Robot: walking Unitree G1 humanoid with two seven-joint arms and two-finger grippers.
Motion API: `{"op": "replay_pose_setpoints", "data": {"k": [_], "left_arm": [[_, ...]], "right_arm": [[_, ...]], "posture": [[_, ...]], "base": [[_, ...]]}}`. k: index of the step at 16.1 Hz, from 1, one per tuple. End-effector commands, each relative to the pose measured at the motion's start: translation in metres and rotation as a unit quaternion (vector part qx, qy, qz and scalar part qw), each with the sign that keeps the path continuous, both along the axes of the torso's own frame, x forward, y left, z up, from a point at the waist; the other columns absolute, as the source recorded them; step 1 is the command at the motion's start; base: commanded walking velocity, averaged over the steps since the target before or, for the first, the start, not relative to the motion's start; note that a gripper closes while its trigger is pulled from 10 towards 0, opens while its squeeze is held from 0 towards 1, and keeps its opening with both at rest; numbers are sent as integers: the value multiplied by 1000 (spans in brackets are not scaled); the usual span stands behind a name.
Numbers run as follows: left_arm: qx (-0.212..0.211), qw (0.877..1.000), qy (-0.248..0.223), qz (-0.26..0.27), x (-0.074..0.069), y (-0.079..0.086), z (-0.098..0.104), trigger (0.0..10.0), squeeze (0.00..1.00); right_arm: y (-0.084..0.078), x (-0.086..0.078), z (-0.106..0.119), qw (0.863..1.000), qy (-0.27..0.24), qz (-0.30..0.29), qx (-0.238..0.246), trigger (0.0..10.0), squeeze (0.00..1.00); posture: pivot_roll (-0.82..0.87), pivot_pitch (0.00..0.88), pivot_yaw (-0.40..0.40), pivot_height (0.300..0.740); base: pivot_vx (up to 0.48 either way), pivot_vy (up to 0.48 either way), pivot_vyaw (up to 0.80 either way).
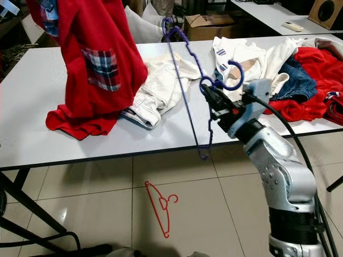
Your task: Hang hanger
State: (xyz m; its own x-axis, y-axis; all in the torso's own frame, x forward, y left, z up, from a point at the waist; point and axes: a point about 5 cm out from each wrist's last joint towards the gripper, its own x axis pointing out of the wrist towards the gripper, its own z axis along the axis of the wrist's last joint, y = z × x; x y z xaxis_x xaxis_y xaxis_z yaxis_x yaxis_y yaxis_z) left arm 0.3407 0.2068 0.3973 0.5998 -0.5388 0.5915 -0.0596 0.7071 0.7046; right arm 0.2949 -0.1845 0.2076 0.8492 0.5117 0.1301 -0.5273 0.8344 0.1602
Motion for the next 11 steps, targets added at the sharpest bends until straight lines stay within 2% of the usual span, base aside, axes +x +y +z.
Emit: {"op": "replay_pose_setpoints", "data": {"k": [1,6,8,10,11], "left_arm": [[4,1000,-9,4,-2,0,8,0,0],[15,999,31,-1,6,-6,-9,0,0],[27,998,59,13,14,-10,-22,0,0],[97,984,150,19,30,-26,-69,0,0],[116,979,167,17,31,-27,-79,0,0]], "right_arm": [[-1,-5,3,1000,-10,6,0,0,0],[3,-15,1,999,-10,31,-4,0,0],[3,-16,2,999,-11,32,-5,0,0],[3,-18,1,1000,-10,29,-4,0,0],[3,-18,1,1000,-9,28,-4,0,0]], "posture": [[-198,0,59,710],[-203,0,63,710],[-200,0,59,710],[-199,0,58,710],[-199,0,58,710]], "base": [[0,0,0],[0,0,0],[0,0,0],[0,0,0],[0,0,0]]}}
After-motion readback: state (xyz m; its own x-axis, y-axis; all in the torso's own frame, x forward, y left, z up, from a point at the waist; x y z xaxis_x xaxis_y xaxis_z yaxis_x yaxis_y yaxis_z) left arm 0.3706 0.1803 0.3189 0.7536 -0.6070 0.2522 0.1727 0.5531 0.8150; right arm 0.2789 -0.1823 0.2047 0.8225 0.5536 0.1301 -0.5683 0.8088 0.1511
